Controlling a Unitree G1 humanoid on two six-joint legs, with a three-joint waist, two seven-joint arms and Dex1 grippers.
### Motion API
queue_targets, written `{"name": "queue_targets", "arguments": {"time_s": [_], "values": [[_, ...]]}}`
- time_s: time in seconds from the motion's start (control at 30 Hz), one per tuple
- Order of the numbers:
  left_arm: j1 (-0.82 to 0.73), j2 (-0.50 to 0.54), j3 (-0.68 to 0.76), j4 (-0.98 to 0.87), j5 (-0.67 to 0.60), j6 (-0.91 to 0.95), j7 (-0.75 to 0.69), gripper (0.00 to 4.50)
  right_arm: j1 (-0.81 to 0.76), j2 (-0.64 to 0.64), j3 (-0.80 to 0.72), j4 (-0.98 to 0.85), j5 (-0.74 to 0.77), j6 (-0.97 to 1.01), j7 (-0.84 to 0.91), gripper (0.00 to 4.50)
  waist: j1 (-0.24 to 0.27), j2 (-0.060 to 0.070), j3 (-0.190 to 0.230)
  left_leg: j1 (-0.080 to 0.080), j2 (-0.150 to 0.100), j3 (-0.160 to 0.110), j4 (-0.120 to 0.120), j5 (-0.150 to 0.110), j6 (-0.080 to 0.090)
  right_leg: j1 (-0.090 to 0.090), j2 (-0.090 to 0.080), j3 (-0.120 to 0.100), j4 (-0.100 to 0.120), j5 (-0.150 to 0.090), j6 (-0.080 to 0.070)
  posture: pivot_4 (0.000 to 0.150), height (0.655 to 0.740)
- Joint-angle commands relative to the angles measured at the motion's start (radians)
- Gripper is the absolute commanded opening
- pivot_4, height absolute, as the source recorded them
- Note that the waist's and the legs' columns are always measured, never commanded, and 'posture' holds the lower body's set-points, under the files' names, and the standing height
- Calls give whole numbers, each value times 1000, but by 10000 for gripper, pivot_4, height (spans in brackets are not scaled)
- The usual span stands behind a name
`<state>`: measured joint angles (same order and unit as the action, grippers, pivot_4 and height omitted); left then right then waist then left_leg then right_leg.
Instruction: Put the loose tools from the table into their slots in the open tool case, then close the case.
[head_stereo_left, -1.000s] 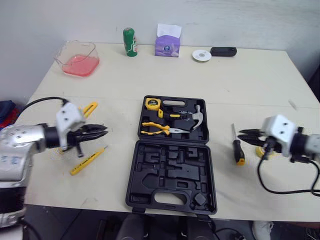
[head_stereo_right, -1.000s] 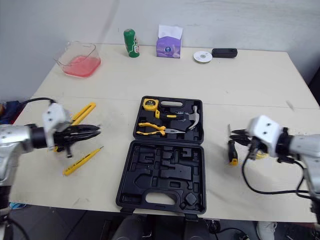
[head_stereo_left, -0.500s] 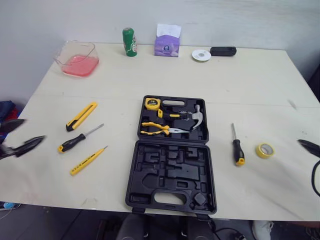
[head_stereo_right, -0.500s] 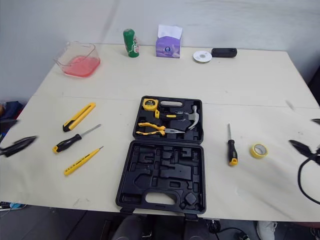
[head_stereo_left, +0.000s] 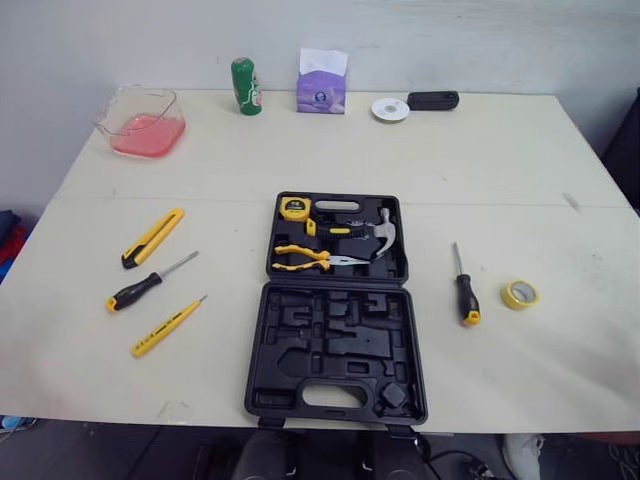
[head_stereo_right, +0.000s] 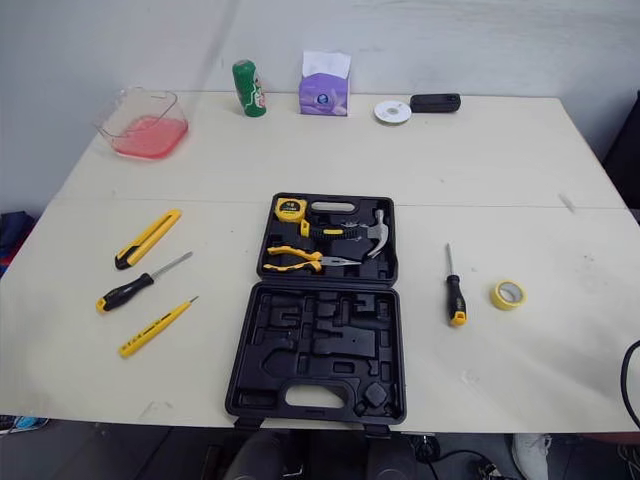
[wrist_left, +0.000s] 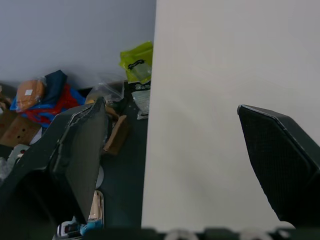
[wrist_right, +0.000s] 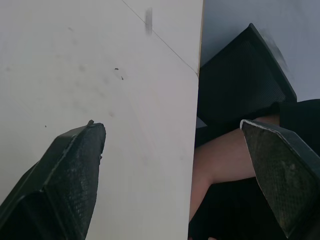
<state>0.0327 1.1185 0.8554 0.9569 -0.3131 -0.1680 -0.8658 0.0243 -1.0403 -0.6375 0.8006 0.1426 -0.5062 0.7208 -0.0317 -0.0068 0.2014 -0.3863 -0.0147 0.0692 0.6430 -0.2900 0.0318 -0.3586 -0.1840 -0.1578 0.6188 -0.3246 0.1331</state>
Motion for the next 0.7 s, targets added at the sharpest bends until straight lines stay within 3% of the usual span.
{"name": "queue_targets", "arguments": {"time_s": [0.03,0.27,0.43,0.53,0.7], "values": [[6,22,15,-27,-40,-16,-29,44306,-19,11,39,-83,55,51,64,45000,0,0,0,0,0,0,0,1,1,0,0,0,0,0,0,1500,7400],[79,-1,21,-164,-81,4,-134,44306,-94,91,98,-340,184,201,125,45000,0,2,1,0,1,0,2,0,1,0,0,0,2,0,0,1500,7400],[100,3,17,-212,-102,34,-173,44306,-147,116,102,-478,340,285,269,45000,3,2,1,-1,2,0,2,0,2,0,2,0,2,0,0,1500,7400],[139,14,5,-284,-147,175,-272,44306,-190,112,125,-511,361,380,270,45000,5,1,0,-1,2,0,3,-1,3,1,1,0,2,0,0,1500,7400],[121,103,-101,-409,-135,316,-403,44306,-272,118,251,-797,524,646,335,45000,4,1,1,-1,3,-1,4,-1,2,0,2,0,2,0,-1,1500,7400]]}}
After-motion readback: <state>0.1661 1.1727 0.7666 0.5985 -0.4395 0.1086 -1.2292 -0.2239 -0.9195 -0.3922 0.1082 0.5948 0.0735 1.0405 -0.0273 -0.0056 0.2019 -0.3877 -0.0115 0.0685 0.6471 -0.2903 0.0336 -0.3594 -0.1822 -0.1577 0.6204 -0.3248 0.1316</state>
